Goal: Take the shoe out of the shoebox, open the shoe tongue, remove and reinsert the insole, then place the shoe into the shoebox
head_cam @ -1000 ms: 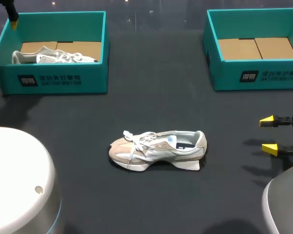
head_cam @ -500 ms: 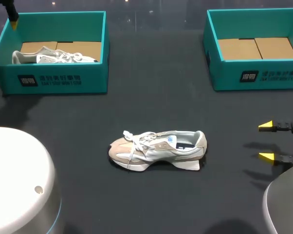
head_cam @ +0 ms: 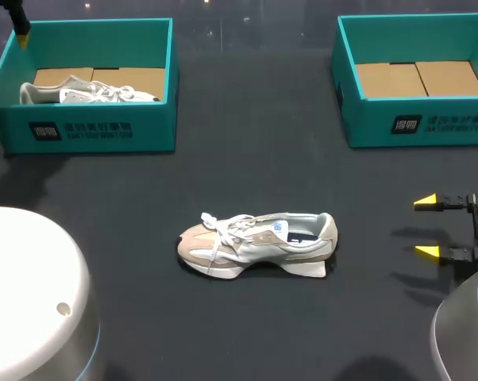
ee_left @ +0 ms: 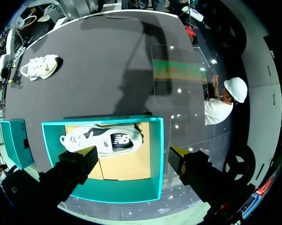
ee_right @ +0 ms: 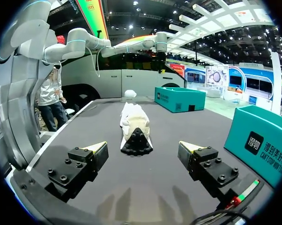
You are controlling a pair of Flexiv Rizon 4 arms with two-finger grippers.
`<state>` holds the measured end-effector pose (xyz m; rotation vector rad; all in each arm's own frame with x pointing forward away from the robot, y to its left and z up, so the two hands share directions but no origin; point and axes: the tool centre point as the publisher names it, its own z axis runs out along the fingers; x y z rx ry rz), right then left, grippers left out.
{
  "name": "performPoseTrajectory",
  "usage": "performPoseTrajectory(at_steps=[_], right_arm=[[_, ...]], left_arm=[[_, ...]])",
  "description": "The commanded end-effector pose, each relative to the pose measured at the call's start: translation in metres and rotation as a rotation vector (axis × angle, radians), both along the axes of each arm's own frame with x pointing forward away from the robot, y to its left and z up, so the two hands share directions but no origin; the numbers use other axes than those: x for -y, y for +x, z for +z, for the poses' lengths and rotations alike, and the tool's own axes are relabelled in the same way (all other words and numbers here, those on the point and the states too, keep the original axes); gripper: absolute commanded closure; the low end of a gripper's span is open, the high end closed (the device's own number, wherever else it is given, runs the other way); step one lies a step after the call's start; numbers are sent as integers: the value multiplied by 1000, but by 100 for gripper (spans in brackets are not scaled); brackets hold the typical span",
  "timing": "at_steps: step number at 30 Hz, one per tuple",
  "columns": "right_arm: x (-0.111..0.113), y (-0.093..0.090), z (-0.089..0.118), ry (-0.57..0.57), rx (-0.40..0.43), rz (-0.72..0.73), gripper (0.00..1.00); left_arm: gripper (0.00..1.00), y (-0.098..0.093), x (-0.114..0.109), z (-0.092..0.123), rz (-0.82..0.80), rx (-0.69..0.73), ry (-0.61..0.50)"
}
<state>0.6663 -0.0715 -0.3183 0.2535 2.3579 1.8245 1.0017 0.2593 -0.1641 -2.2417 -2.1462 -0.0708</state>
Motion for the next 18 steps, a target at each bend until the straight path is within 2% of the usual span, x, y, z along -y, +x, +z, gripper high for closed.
performPoseTrajectory(at_steps=[1,7,18], right_arm=[[-5,-1,-1,-1,1,-23,0],[-6,-3,-1,1,2,-49,0],[-32,0,-5,-7,-3,-58,0]], left_arm=[[0,-1,0,0,-1,1,1],[0,-1,0,0,-1,1,1],[0,-1,0,0,-1,1,1]])
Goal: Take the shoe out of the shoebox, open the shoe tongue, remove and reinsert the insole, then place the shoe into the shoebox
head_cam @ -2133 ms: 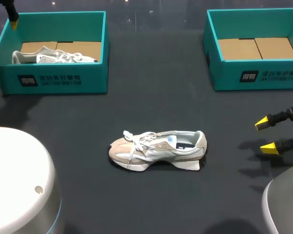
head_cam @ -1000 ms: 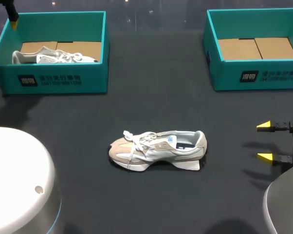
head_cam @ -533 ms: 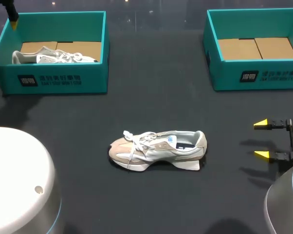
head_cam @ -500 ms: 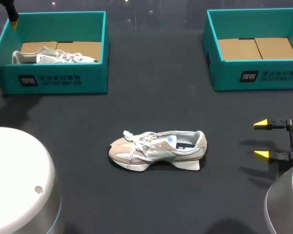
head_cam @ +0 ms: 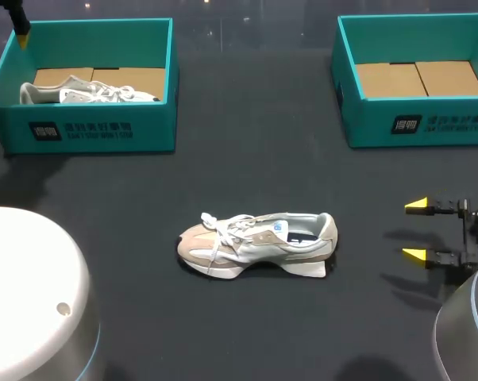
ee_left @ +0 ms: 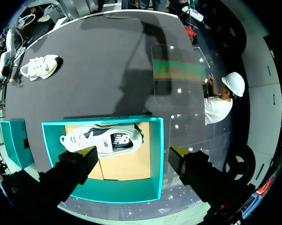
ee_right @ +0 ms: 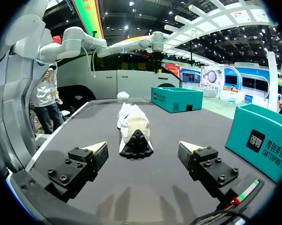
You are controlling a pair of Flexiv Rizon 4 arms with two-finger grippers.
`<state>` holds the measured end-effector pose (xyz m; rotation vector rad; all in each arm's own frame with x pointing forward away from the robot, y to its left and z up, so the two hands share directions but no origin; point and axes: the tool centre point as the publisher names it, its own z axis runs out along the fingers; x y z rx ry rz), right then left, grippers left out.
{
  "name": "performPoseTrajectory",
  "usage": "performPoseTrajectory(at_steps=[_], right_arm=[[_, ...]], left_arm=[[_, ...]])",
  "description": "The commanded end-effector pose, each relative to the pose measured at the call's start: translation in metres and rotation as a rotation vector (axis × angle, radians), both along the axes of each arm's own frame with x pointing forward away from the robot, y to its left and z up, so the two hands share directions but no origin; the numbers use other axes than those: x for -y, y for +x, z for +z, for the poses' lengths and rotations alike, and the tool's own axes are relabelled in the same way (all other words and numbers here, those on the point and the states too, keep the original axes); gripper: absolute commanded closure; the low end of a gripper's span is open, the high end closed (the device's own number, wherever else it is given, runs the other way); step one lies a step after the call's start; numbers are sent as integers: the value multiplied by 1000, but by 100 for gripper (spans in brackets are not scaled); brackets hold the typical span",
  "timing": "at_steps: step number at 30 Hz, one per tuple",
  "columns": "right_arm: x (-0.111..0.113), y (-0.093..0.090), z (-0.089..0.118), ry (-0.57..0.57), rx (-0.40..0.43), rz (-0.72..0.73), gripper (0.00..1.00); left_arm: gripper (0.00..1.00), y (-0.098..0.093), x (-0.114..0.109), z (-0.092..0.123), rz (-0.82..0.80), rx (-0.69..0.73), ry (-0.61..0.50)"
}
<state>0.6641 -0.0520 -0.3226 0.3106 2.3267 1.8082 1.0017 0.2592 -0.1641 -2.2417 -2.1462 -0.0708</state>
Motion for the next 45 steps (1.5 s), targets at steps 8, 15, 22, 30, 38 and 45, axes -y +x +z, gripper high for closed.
performPoseTrajectory(at_steps=[8,15,22,30,38,45], right_arm=[[-31,5,-3,-19,-8,-10,0],[-45,6,-4,-15,-8,-23,0],[-59,8,-3,-10,-7,-20,0],[-71,8,-7,-5,-15,-18,0],[-81,8,-7,6,-20,10,0],[-88,3,-9,1,-38,23,0]], left_arm=[[0,-1,0,0,-1,1,1],[0,-1,0,0,-1,1,1],[0,-1,0,0,-1,1,1],[0,-1,0,0,-1,1,1],[0,-1,0,0,-1,1,1],[0,-1,0,0,-1,1,1]])
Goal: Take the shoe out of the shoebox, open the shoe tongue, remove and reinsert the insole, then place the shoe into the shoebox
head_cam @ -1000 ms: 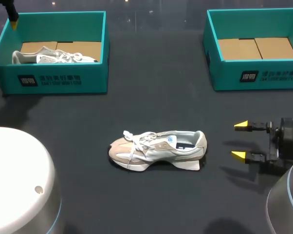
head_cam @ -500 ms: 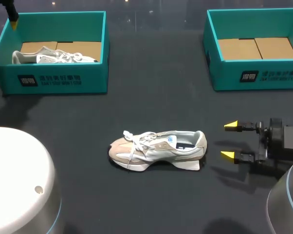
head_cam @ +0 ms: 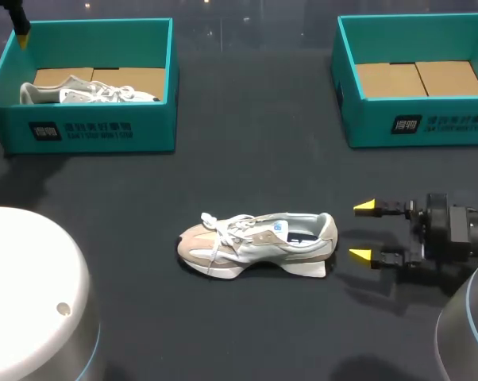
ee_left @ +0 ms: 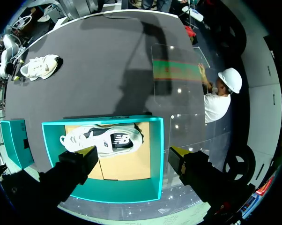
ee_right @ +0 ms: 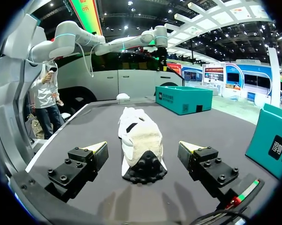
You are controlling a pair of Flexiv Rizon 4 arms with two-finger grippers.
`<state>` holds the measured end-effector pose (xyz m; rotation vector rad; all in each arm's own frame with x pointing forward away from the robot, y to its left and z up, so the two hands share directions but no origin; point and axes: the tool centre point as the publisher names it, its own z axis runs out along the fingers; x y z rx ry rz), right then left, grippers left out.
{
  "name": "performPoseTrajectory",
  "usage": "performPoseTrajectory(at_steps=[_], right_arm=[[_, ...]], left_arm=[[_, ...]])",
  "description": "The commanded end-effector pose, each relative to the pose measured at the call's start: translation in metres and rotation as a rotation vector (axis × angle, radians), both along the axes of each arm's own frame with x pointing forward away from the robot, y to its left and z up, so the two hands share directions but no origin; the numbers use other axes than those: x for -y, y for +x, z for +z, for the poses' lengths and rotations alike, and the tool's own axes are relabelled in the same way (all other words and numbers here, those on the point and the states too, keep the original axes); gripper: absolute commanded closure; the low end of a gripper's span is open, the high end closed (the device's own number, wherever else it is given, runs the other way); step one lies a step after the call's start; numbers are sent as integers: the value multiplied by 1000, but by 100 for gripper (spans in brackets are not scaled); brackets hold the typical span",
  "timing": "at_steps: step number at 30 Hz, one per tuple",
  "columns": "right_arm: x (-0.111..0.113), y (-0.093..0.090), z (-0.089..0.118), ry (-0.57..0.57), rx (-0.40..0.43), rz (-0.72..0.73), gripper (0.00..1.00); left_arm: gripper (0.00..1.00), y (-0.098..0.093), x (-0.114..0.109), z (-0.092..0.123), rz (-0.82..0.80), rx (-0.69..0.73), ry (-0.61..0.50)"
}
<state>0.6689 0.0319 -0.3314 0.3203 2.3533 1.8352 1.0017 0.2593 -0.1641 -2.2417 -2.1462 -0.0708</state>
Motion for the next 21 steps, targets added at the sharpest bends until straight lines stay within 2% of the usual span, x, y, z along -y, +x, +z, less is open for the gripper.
performPoseTrajectory(at_steps=[1,14,21], right_arm=[[-5,-4,-1,-7,-7,4,0],[-8,-21,-4,5,-12,20,0],[-13,-16,-13,0,-1,11,0]], left_arm=[[0,-1,0,0,-1,1,1],[0,-1,0,0,-1,1,1],[0,-1,0,0,-1,1,1]])
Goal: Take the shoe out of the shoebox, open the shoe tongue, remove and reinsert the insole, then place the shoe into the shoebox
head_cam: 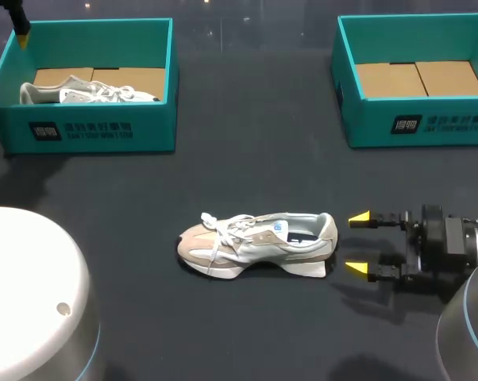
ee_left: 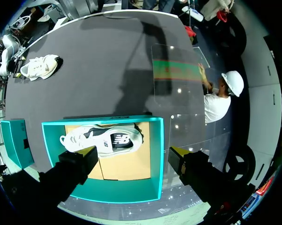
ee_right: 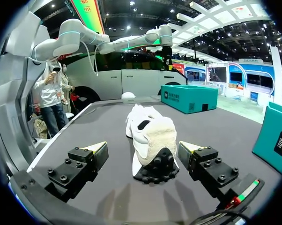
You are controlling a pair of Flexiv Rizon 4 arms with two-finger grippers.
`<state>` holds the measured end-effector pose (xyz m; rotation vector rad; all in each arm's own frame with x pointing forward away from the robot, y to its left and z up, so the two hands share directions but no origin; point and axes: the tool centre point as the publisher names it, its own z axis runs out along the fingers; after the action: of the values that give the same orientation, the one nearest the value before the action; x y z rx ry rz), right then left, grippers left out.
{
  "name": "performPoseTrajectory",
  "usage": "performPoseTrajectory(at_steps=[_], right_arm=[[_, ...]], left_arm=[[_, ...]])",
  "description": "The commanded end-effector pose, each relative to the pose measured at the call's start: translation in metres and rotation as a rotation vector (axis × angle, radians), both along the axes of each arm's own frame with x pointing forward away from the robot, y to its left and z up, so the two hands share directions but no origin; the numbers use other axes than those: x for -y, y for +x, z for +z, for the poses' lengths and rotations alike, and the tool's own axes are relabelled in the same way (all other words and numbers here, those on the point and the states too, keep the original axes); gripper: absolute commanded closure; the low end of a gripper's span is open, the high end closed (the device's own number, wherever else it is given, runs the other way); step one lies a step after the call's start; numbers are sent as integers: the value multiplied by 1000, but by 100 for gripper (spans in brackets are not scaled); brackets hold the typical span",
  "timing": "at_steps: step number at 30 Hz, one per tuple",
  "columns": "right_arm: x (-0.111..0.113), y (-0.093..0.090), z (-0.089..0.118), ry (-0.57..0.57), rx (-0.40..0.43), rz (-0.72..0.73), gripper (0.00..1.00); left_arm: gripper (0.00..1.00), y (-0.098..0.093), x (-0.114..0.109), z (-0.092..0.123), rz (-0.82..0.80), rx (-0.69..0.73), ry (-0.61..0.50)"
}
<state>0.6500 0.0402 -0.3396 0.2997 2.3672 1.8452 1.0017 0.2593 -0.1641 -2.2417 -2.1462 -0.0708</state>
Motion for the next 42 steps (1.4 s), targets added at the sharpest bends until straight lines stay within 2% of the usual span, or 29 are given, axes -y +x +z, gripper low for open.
performPoseTrajectory(at_steps=[1,7,17,27,35,42], right_arm=[[-5,5,-7,1,1,-11,0],[-6,12,-14,3,7,-12,0],[2,21,-37,13,-15,-29,0],[10,30,-51,-3,-20,-28,0],[7,34,-58,-7,-30,-12,0],[-6,33,-57,-23,-30,14,0]], left_arm=[[0,-1,0,0,-1,1,1],[0,-1,0,0,-1,1,1],[0,-1,0,0,-1,1,1],[0,-1,0,0,-1,1,1],[0,-1,0,0,-1,1,1],[0,-1,0,0,-1,1,1]])
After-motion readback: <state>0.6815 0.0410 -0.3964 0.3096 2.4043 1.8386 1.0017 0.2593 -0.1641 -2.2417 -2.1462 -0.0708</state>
